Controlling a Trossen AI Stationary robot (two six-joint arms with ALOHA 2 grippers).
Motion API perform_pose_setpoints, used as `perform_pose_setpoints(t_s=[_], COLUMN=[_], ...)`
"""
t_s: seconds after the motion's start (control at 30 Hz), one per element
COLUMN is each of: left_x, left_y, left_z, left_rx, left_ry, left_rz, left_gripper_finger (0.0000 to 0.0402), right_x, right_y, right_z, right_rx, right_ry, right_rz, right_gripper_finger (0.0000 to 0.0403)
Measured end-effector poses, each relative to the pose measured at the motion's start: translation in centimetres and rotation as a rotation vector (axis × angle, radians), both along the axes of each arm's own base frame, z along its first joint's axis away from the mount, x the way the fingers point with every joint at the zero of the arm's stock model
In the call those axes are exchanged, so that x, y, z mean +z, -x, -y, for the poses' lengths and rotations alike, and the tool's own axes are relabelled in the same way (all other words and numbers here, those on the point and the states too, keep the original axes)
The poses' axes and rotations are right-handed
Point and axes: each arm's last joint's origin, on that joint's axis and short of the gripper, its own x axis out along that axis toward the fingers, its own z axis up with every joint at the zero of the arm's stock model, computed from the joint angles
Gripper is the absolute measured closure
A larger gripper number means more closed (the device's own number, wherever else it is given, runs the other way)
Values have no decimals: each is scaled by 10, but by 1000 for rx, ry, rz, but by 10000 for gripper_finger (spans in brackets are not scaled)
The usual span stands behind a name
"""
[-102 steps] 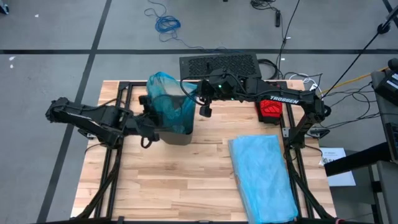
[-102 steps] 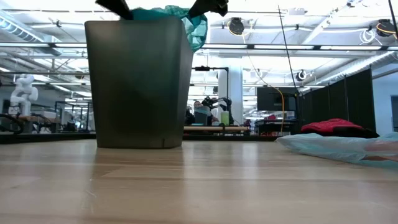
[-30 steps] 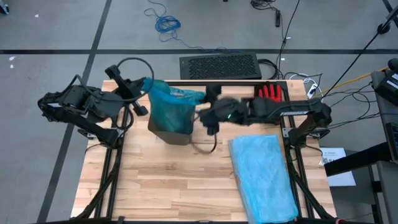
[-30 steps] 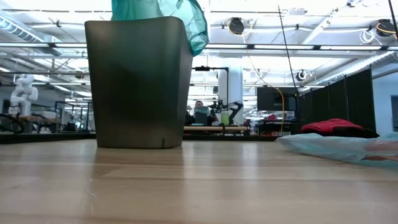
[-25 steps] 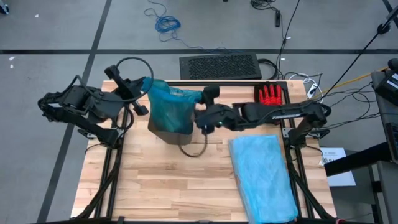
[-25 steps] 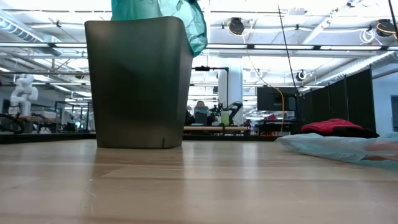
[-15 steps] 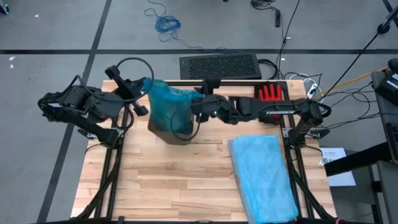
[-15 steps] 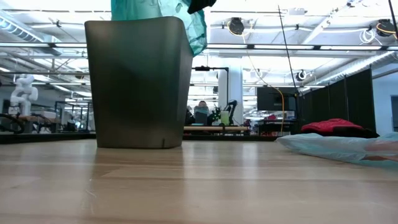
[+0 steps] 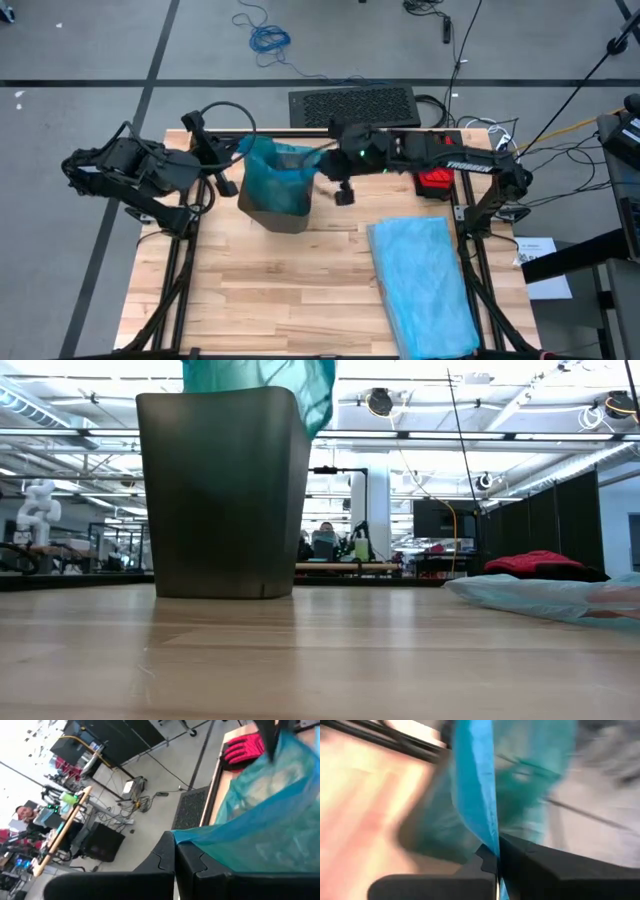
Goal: Place trash/remove bag and relplace
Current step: Remove the trash bag from the bin
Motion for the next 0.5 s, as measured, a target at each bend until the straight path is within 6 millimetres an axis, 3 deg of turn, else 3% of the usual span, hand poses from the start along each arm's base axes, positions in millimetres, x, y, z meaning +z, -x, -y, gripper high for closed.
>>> perform_pose_setpoints(t_s=[0.2, 0.5], left_x=[-2, -7], left_y=[-2, -8], left_z=[3, 9], left_rx=[-128, -291], left_ry=[55, 140], left_rz=[-47, -105], left_gripper_finger=[402, 402], right_x=[18, 4], right_y=[17, 23], right_z=[6, 11], right_rx=[248, 200], right_ry=[-320, -411], right_rz=[-39, -186], right_gripper_finger=[403, 403])
